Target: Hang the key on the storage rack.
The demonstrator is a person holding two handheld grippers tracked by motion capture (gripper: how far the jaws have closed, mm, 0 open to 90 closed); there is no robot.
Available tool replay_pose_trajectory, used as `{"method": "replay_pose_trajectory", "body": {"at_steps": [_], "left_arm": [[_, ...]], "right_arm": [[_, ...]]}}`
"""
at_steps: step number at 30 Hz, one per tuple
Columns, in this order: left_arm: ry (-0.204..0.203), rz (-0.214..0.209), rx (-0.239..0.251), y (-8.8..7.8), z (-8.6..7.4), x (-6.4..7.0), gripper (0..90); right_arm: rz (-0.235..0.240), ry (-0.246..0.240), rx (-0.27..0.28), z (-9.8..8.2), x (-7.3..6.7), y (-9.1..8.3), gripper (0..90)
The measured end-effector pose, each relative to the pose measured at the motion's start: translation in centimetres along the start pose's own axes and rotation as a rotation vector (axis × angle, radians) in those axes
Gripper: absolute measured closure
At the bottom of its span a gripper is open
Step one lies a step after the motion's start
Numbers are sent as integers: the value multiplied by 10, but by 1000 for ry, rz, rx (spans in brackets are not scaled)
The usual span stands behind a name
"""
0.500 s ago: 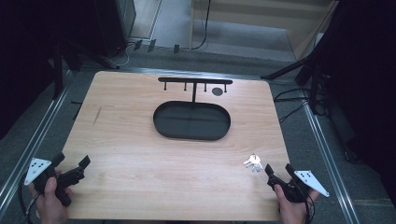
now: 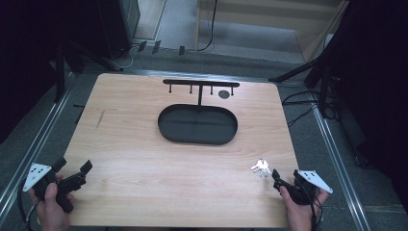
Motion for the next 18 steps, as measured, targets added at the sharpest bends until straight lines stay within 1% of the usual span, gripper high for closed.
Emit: {"method": "replay_pose_trajectory", "body": {"at_steps": [1, 3, 4, 5, 7, 8, 10, 12, 13, 14, 15, 16, 17, 18], "left_arm": [[-2, -1, 1, 0, 0, 0, 19], [-4, -2, 1, 0, 0, 0, 19], [-4, -2, 1, 0, 0, 0, 19], [-8, -2, 3, -1, 0, -1, 19], [-8, -2, 1, -1, 0, -1, 19], [-7, -2, 0, 0, 0, -1, 19], [-4, -3, -3, 0, 0, 0, 20], [4, -2, -8, 1, 0, 1, 19], [9, -1, -13, 1, 0, 1, 19], [9, -2, -14, 1, 0, 1, 19], [9, -2, -14, 1, 0, 1, 20], [8, -3, -13, 1, 0, 1, 20], [7, -4, -12, 1, 0, 1, 19], [5, -4, -10, 1, 0, 1, 20]], "right_arm": [[2, -26, -26, 3, -3, 1, 157], [-3, -35, -53, 7, -7, 1, 157], [-3, -35, -53, 7, -7, 1, 157], [-5, -52, -106, 16, -11, 4, 157], [-7, -54, -116, 19, -12, 4, 157], [-9, -53, -135, 24, -14, 5, 157], [-25, -41, -196, 35, -17, 7, 157], [-22, -23, -262, 48, -23, 11, 161], [-22, -23, -262, 48, -23, 11, 161], [-29, -30, -305, 56, -28, 14, 164], [-34, -32, -325, 59, -31, 16, 165], [-34, -32, -325, 59, -31, 16, 165], [-37, -31, -349, 62, -34, 18, 164], [-41, -35, -405, 66, -40, 24, 163]]}}
Point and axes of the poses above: each handheld gripper's, and its own axes: y roughly forward along the jaws, z roughly out of its top, x roughly to its right, the point moved 2 cm from there along y, roughly forward along the jaws, and after that the axes turned 9 degrees about -z, right-handed, at the moved point
